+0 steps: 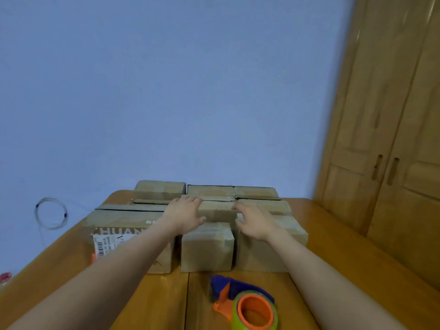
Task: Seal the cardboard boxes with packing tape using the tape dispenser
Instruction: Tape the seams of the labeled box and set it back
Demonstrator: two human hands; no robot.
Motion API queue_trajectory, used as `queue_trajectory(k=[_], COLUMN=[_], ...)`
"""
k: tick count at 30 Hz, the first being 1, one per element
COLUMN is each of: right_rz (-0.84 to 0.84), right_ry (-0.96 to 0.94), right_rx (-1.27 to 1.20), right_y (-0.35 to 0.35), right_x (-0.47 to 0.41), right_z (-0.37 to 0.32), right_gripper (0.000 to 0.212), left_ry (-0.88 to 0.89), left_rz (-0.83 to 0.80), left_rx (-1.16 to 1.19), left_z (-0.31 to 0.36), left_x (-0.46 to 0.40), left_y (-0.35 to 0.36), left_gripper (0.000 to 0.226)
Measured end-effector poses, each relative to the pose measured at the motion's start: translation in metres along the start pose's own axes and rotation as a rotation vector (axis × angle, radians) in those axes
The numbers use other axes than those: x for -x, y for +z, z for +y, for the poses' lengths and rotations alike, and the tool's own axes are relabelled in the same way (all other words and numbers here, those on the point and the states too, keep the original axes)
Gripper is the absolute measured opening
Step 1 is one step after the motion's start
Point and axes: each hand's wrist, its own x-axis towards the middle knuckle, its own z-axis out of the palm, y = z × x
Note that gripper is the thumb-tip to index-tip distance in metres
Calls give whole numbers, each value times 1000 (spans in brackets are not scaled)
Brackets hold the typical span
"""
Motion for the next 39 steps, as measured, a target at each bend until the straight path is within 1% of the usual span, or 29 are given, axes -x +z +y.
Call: queue_trajectory(k=[4, 8, 11, 15, 18, 23, 26, 27, 30, 31, 32, 35, 39], right_rz=[-22, -57, -58, -116, -144, -187, -231, -243, -254, -257, -257, -237, -224], right_ry=[-135, -190, -208, -172, -144, -150, -127, -121, -93, -86, -80, -84, -112], right_rx=[15, -58, -109, -120, -94, -19, -2, -1, -38, -50, -59, -62, -53], right_y=[11, 26, 36, 51, 61, 76, 89, 94, 100, 100, 100, 98, 92], right_x=[-31, -54, -67, -80, -87, -101, -109, -109, -109, -108, -107, -103, -95], right_z=[-61, -110, -133, -147, -154, -164, -168, -170, -171, -172, -173, -176, -176], right_gripper=[47, 58, 65, 73, 77, 93, 101, 103, 103, 102, 101, 97, 94], left_ry=[-114, -237, -279, -273, -239, -248, -214, -209, -191, -191, -193, -181, -138], left_rz=[-30, -108, -147, -167, -168, -215, -189, -183, -174, -169, -160, -124, -69], left_rx=[-54, -18, -32, -81, -84, -19, -74, -81, -88, -84, -84, -122, -167], left_z=[-58, -109, -134, -150, -151, -156, -159, -160, -160, -160, -160, -159, -157], left_x=[27, 54, 70, 71, 64, 52, 51, 50, 50, 51, 52, 55, 60], left_y=[-12, -10, -4, 5, 9, 21, 36, 38, 37, 37, 37, 40, 39], left_gripper=[68, 75, 80, 80, 85, 116, 117, 118, 138, 141, 138, 107, 78])
